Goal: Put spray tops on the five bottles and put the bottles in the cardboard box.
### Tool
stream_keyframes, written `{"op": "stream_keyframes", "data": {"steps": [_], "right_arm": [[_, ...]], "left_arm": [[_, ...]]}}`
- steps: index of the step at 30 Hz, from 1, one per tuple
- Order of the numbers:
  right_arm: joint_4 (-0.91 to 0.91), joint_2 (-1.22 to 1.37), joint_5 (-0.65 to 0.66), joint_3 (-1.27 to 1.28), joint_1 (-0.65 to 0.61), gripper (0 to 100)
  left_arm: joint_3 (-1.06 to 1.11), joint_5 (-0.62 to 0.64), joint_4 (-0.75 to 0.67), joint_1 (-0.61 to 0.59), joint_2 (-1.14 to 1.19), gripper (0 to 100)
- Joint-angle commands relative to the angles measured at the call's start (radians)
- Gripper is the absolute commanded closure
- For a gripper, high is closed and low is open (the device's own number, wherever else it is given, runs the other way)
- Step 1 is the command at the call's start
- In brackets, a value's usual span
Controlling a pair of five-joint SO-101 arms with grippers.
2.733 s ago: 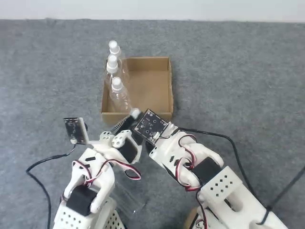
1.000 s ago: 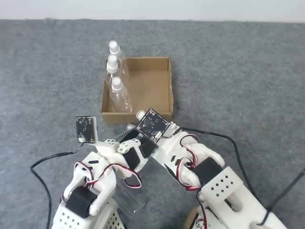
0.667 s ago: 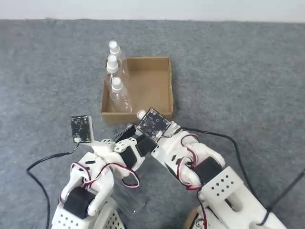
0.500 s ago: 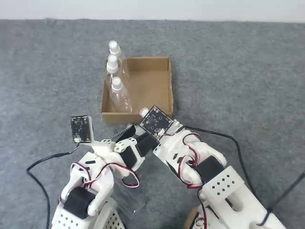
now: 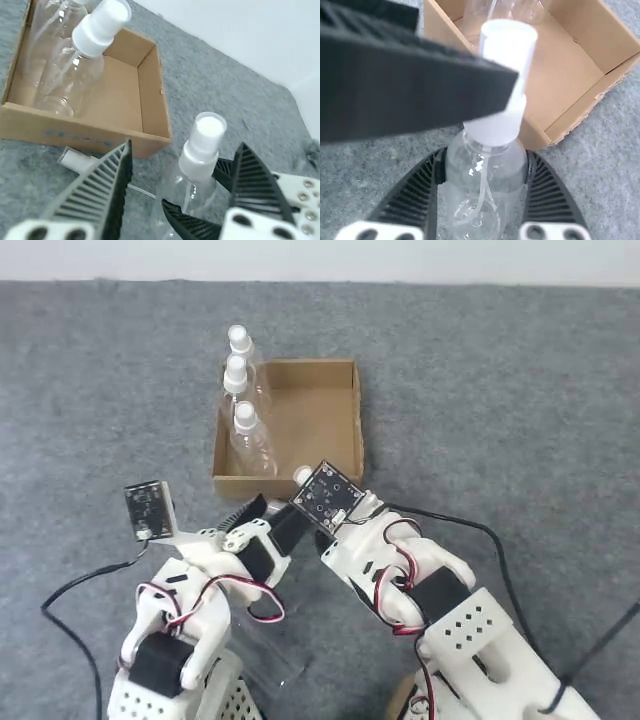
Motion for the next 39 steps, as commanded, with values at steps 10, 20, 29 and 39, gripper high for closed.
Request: {"op": "stream_keyframes", "data": {"steps": [10, 20, 29, 39], "right_arm": [[-0.021, -0.036, -0.018, -0.034, 0.015, 90.9], [0.061, -0.200, -0.092, -0.028, 0.015, 90.9], [0.059, -0.306, -0.087, 0.021, 0.015, 90.9], [0.054, -0.318, -0.094, 0.021, 0.048, 90.9]], "left_arm": [[-0.108, 0.049, -0.031, -0.103, -0.018, 70], [-0.206, 0.089, 0.048, -0.227, -0.018, 70], [-0.251, 0.091, 0.041, -0.405, -0.018, 71], [-0.217, 0.002, -0.003, -0.571, -0.018, 99]]}}
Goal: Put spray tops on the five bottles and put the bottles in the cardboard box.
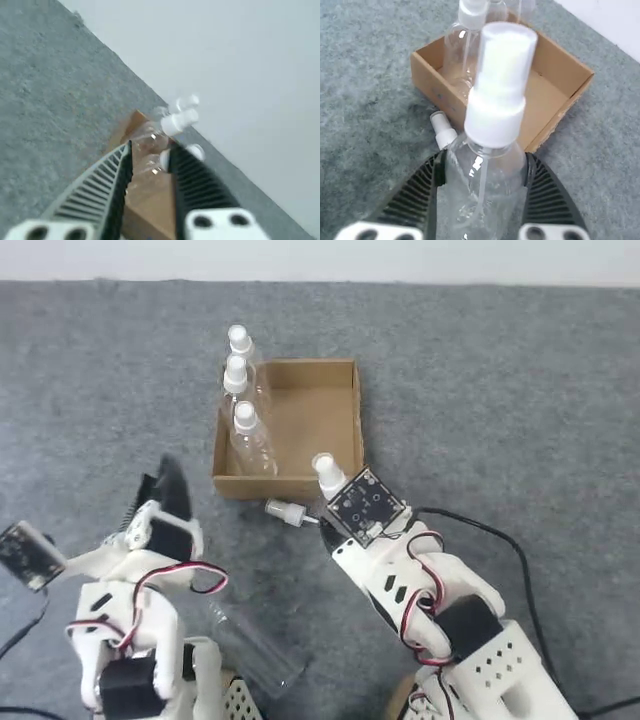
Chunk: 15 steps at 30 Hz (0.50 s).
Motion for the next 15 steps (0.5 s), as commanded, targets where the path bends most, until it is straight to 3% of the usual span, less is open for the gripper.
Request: {"op": "stream_keyframes", "data": {"steps": [1, 6, 11, 15], "right_arm": [[-0.008, -0.028, -0.014, -0.017, 0.008, 90.9], [-0.008, -0.028, -0.018, -0.020, -0.013, 90.8], [-0.002, -0.067, -0.196, -0.038, -0.010, 90.8], [0.001, -0.142, -0.226, -0.034, -0.007, 90.9]], "left_arm": [[-0.004, -0.054, -0.034, -0.072, -0.018, 99], [0.068, -0.054, -0.035, -0.192, -0.018, 99], [0.171, -0.054, -0.035, -0.247, -0.018, 99], [0.232, -0.055, -0.040, -0.250, -0.018, 99]]}}
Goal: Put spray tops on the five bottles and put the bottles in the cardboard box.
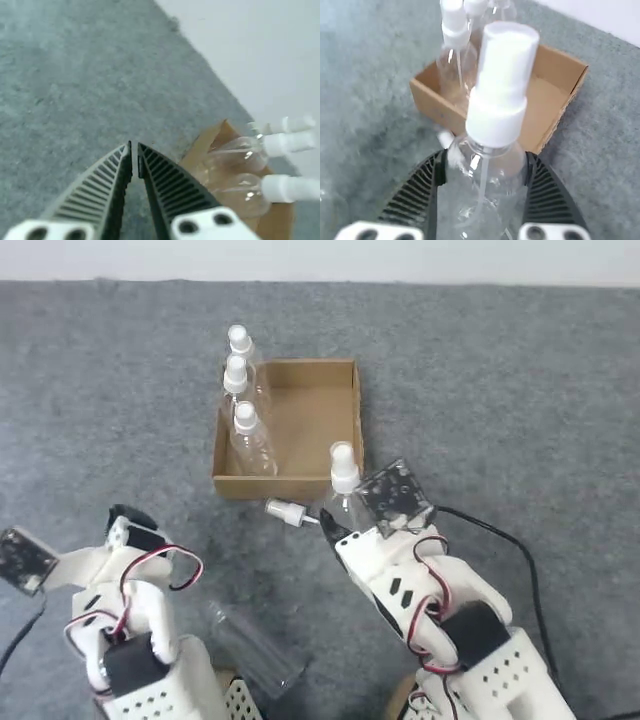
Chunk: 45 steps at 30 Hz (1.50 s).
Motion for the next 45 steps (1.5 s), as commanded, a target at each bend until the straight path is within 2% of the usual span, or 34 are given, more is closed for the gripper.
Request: {"op": "stream_keyframes", "data": {"steps": [1, 6, 13, 17, 30, 37, 45], "right_arm": [[0.001, -0.079, -0.026, -0.032, -0.004, 90.9], [-0.022, -0.154, -0.034, 0.005, 0.018, 90.9], [-0.260, -0.194, -0.023, 0.138, 0.025, 90.9], [-0.274, -0.191, -0.023, 0.140, 0.044, 90.9], [-0.351, -0.191, -0.025, 0.129, 0.054, 90.9], [-0.300, -0.183, -0.026, 0.032, 0.054, 90.9], [-0.286, 0.087, -0.029, -0.138, 0.054, 90.9]], "left_arm": [[0.005, -0.014, -0.051, -0.015, -0.018, 99], [0.015, -0.014, -0.055, -0.015, -0.018, 99], [0.031, -0.014, -0.061, -0.032, -0.018, 99], [0.031, -0.014, -0.063, -0.066, -0.018, 99], [0.030, -0.014, -0.072, -0.063, -0.018, 99], [0.064, -0.014, -0.138, -0.064, -0.018, 99], [0.068, -0.014, -0.147, -0.063, -0.018, 99]]}}
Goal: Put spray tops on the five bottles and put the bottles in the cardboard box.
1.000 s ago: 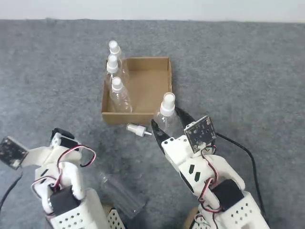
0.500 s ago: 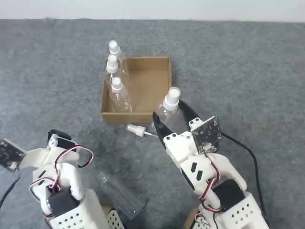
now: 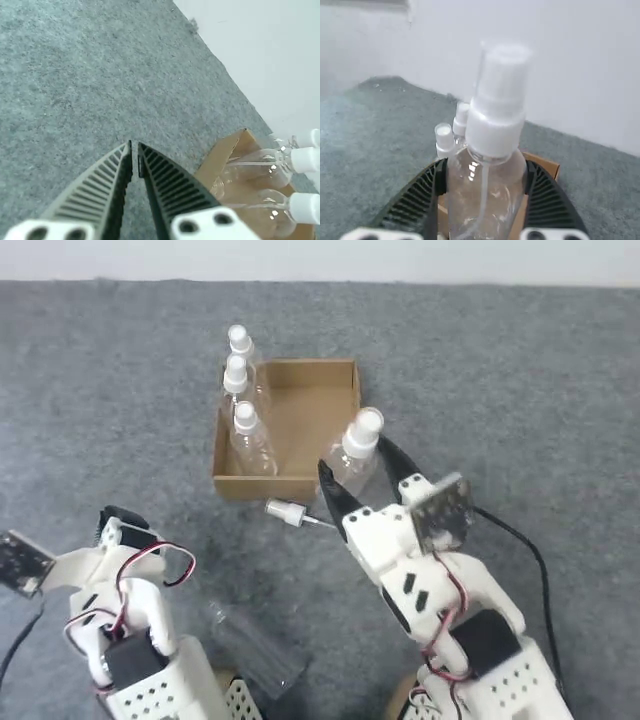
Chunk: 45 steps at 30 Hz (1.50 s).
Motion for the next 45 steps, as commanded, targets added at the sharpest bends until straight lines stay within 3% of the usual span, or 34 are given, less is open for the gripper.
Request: {"op": "stream_keyframes", "data": {"steps": [1, 10, 19, 37, 45], "right_arm": [[-0.004, 0.150, -0.006, -0.137, 0.015, 90.9], [-0.016, 0.414, -0.009, -0.319, 0.036, 90.9], [-0.173, 0.680, -0.009, -0.434, 0.113, 90.9], [-0.621, 1.049, -0.002, -0.450, 0.114, 90.6], [-0.633, 1.211, -0.002, -0.586, 0.114, 90.7]], "left_arm": [[-0.012, -0.008, -0.038, -0.006, -0.018, 99], [-0.012, -0.008, -0.038, -0.006, -0.018, 99], [-0.012, -0.008, -0.038, -0.006, -0.018, 99], [-0.012, -0.009, -0.038, -0.006, -0.018, 99], [-0.012, -0.009, -0.038, -0.006, -0.018, 99]]}}
